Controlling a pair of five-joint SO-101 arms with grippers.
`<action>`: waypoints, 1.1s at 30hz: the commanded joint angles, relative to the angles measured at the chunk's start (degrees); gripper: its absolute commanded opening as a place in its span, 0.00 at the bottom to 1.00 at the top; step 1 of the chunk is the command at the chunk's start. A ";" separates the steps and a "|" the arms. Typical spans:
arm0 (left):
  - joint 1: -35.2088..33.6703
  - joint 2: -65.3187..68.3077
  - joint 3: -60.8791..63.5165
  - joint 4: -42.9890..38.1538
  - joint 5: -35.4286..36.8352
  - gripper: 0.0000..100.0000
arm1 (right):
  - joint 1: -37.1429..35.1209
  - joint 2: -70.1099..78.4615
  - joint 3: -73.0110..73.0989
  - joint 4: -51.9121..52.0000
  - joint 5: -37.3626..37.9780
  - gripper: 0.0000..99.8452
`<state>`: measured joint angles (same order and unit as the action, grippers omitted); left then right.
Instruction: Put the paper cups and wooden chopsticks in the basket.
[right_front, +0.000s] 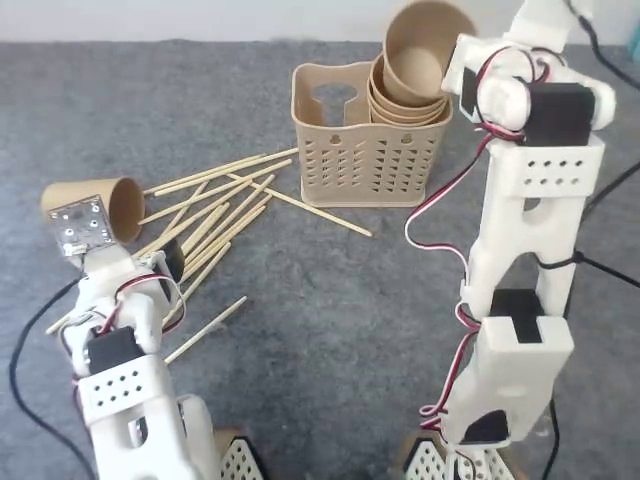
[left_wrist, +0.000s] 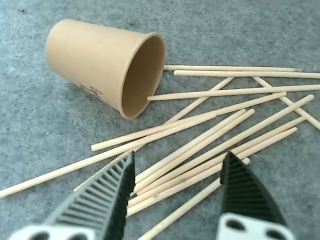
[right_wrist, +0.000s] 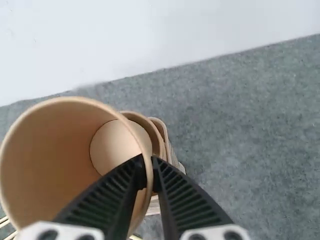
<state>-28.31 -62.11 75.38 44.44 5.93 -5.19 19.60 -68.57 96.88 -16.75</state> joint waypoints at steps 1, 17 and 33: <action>0.44 0.62 -0.57 -1.58 -0.18 0.26 | 0.57 0.31 -1.32 0.40 0.88 0.02; 0.44 0.62 -0.57 -1.58 0.09 0.26 | 3.38 -13.41 0.53 6.37 2.29 0.13; -1.76 0.62 -4.18 -2.11 2.29 0.26 | 10.42 -49.54 59.96 5.23 17.58 0.03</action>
<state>-29.54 -62.11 75.12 44.44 8.40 4.40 -24.09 -17.14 100.84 -3.12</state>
